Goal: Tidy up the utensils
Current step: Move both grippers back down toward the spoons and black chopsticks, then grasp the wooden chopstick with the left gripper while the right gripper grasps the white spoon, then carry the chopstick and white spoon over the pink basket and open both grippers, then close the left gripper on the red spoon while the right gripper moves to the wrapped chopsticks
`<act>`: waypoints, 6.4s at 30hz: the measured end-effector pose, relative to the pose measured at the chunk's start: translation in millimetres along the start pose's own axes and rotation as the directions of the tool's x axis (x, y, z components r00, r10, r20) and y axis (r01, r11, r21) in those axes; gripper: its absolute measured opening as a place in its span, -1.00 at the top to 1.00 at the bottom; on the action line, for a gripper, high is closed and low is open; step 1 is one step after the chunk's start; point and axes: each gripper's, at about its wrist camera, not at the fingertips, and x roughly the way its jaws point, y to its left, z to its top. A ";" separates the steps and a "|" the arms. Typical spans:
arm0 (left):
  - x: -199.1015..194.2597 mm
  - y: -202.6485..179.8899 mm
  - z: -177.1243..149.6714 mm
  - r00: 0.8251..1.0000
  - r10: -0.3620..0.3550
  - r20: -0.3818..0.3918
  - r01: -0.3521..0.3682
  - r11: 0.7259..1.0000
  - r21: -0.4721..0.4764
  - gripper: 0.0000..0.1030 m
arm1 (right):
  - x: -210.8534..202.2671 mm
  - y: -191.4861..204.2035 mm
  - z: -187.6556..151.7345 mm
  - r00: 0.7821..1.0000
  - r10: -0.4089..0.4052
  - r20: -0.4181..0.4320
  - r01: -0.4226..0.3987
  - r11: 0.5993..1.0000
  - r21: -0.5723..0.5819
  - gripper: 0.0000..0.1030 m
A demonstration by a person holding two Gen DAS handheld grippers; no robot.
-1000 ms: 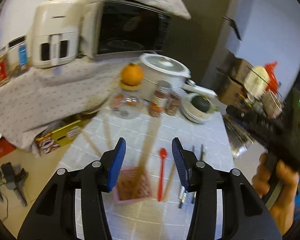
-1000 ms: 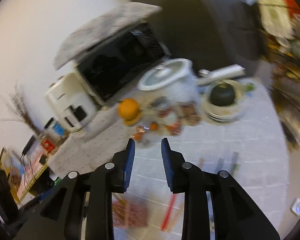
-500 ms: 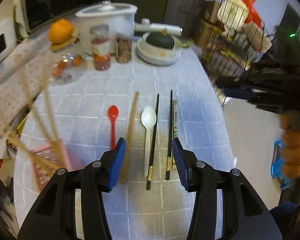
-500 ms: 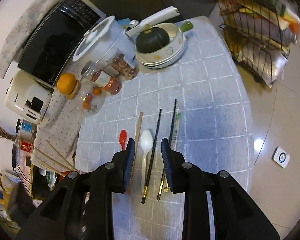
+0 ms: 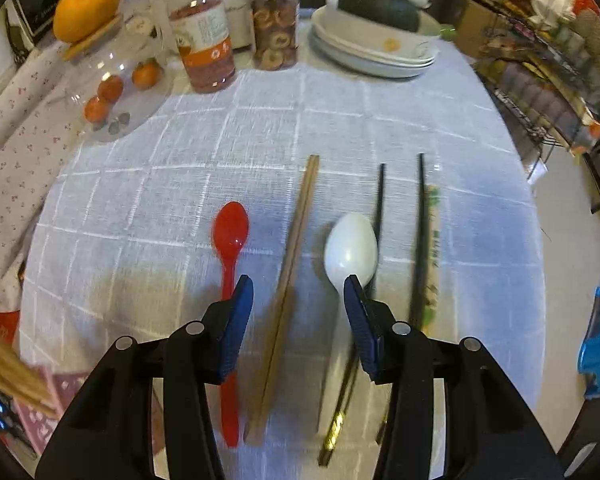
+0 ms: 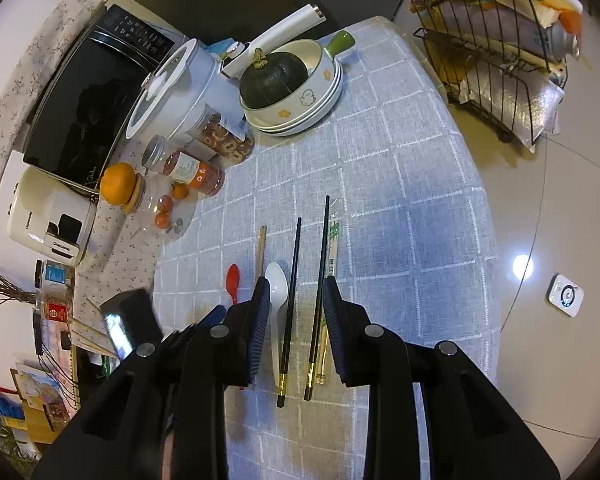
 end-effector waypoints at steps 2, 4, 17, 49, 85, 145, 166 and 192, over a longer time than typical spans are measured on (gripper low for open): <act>7.7 4.6 4.3 1.000 0.003 -0.016 -0.004 1.000 -0.023 0.22 | 0.3 -0.2 0.0 1.000 0.003 -0.001 -0.003 1.000 0.000 0.44; 15.8 3.9 8.8 1.000 -0.002 -0.029 0.002 1.000 -0.018 0.24 | 1.4 0.0 0.1 1.000 0.010 -0.010 -0.010 1.000 0.000 0.43; 48.7 4.2 26.7 0.996 0.018 -0.085 -0.019 1.000 -0.015 0.30 | 5.8 4.1 -2.7 0.999 0.023 -0.029 -0.023 1.000 -0.008 0.44; 29.4 41.8 2.0 0.984 -0.133 -0.114 0.117 0.984 -0.133 0.74 | 11.1 16.8 -11.4 0.999 0.016 -0.046 -0.018 0.998 -0.065 0.43; -204.1 94.9 -64.9 0.863 -0.180 0.471 0.253 0.962 -0.098 0.84 | 161.5 65.8 -45.9 0.953 -0.147 -0.263 0.079 0.964 -0.254 0.58; -183.2 166.4 -102.1 0.792 -0.003 0.610 0.201 0.946 -0.256 0.46 | 66.9 199.5 -140.1 0.884 0.410 0.223 -0.200 0.765 -0.612 0.82; -200.7 202.7 -113.8 0.863 -0.071 0.501 0.317 0.848 -0.425 0.29 | 61.4 196.4 -148.8 0.890 0.404 0.210 -0.213 0.777 -0.592 0.26; -106.3 -0.2 -62.5 0.971 -0.120 0.205 0.121 0.993 0.012 0.20 | -3.0 47.6 -28.6 0.996 -0.037 0.076 0.054 0.973 -0.224 0.26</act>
